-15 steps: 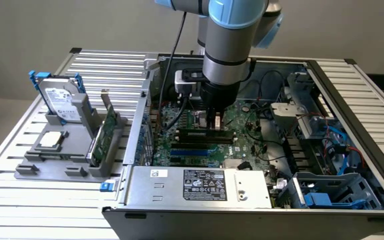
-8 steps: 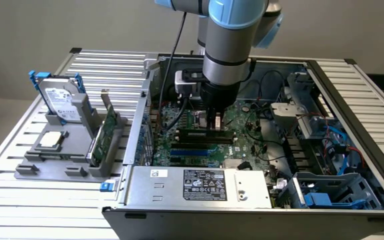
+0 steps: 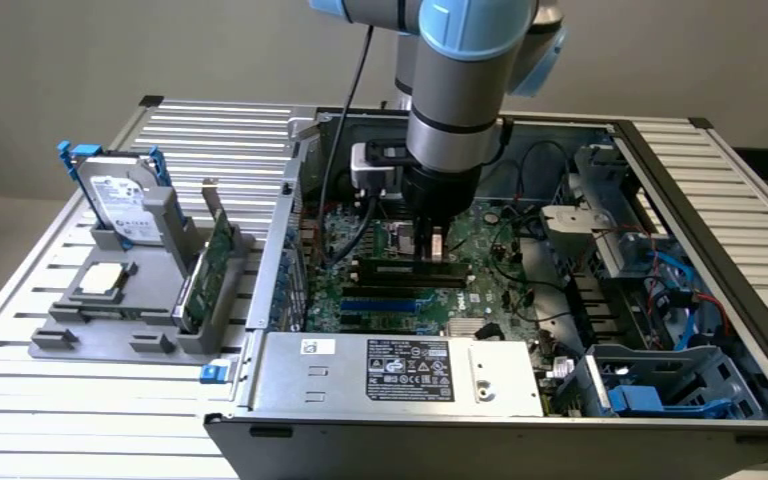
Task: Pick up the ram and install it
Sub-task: 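Insert the ram into the slot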
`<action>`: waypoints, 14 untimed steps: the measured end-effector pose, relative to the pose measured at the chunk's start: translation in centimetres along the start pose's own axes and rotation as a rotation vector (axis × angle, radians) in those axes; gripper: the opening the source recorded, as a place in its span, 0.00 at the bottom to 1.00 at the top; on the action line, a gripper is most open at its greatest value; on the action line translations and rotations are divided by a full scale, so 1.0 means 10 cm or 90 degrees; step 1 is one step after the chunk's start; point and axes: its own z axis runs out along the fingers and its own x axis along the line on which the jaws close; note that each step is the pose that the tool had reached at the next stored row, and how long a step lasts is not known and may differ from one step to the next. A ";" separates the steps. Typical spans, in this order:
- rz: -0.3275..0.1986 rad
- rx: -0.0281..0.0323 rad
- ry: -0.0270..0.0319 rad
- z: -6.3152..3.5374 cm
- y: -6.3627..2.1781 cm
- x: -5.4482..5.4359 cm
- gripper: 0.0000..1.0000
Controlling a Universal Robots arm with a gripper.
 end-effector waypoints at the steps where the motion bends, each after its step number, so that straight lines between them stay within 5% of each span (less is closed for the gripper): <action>1: 0.000 0.0000 0.0000 0.002 -0.002 0.00 0.14; 14: -0.001 0.0000 0.0011 0.031 -0.005 0.00 0.14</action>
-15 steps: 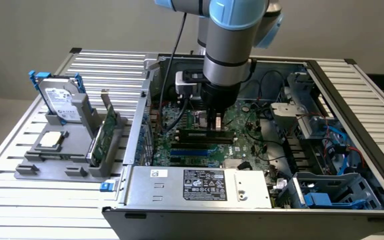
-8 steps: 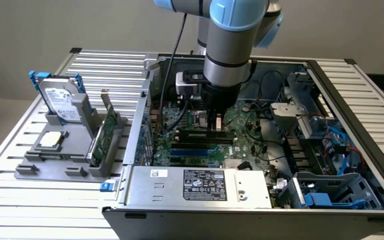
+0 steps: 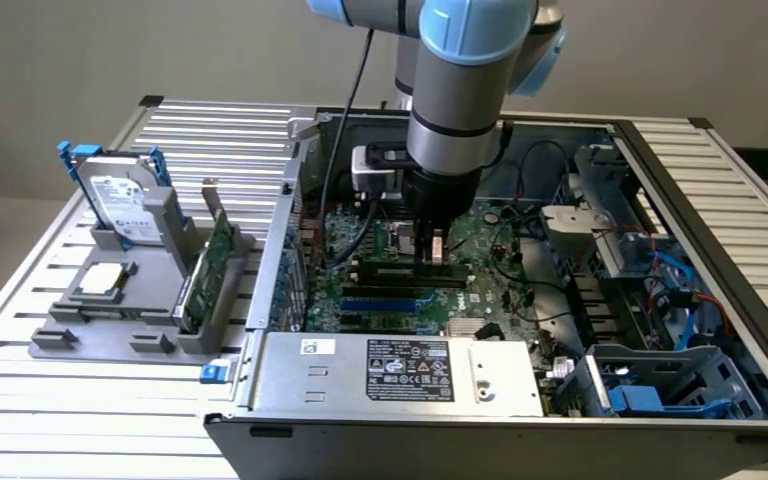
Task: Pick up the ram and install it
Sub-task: 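Insert the ram into the slot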
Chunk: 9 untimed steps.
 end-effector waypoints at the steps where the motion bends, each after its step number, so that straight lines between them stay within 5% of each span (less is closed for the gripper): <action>1: 0.000 0.0000 0.0000 0.002 0.000 0.00 0.14; 9: 0.000 0.0000 0.0000 0.017 0.000 0.00 0.14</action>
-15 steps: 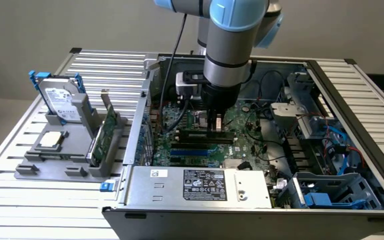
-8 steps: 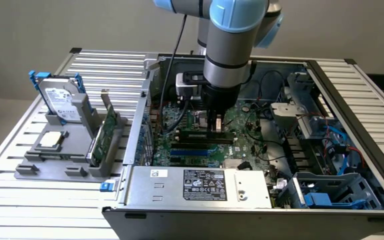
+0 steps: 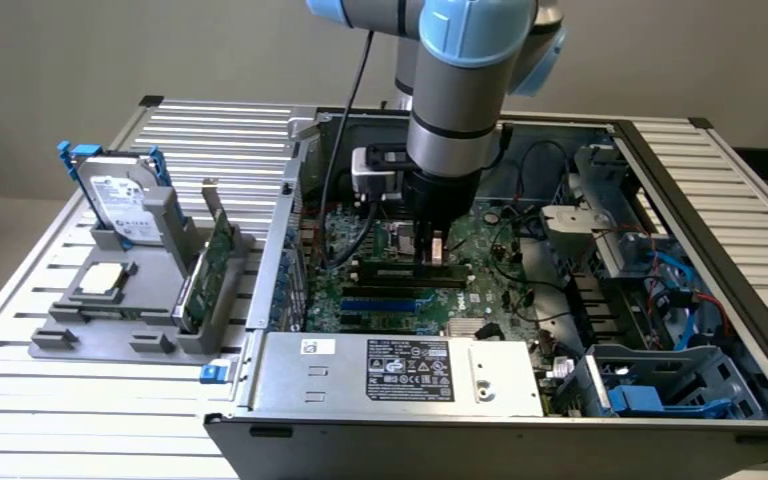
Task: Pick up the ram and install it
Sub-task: 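Insert the ram into the slot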
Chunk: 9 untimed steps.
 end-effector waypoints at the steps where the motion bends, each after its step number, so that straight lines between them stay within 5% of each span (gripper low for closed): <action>1: 0.000 0.0000 0.0000 0.002 0.000 0.00 0.14; 9: 0.000 -0.0003 -0.0001 0.006 0.000 0.00 0.14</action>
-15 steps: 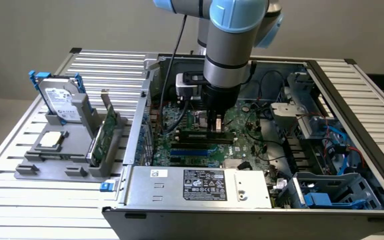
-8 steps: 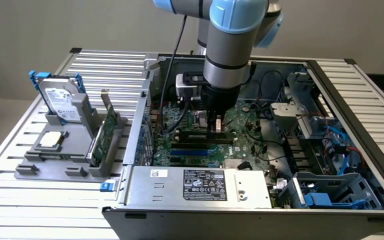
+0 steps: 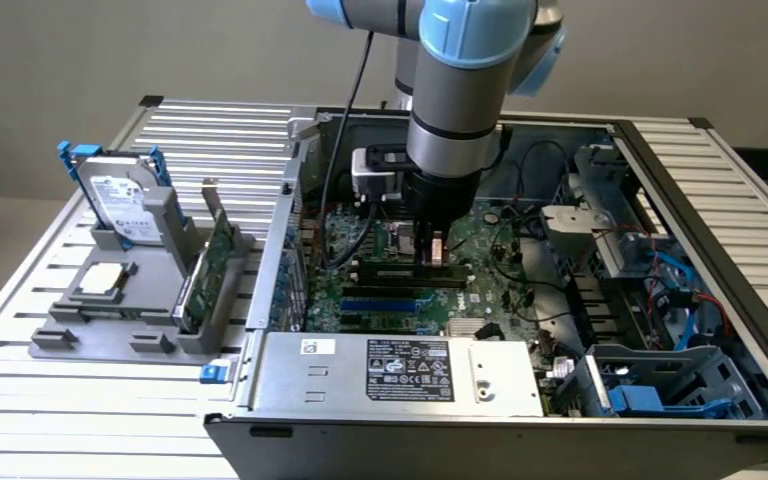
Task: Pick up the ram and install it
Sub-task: 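Insert the ram into the slot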
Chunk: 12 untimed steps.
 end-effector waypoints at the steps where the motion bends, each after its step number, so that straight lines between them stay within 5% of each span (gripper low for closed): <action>1: 0.000 -0.0003 -0.0001 0.000 0.000 0.00 0.14; 12: -0.002 -0.0024 -0.0024 0.000 0.001 0.00 0.14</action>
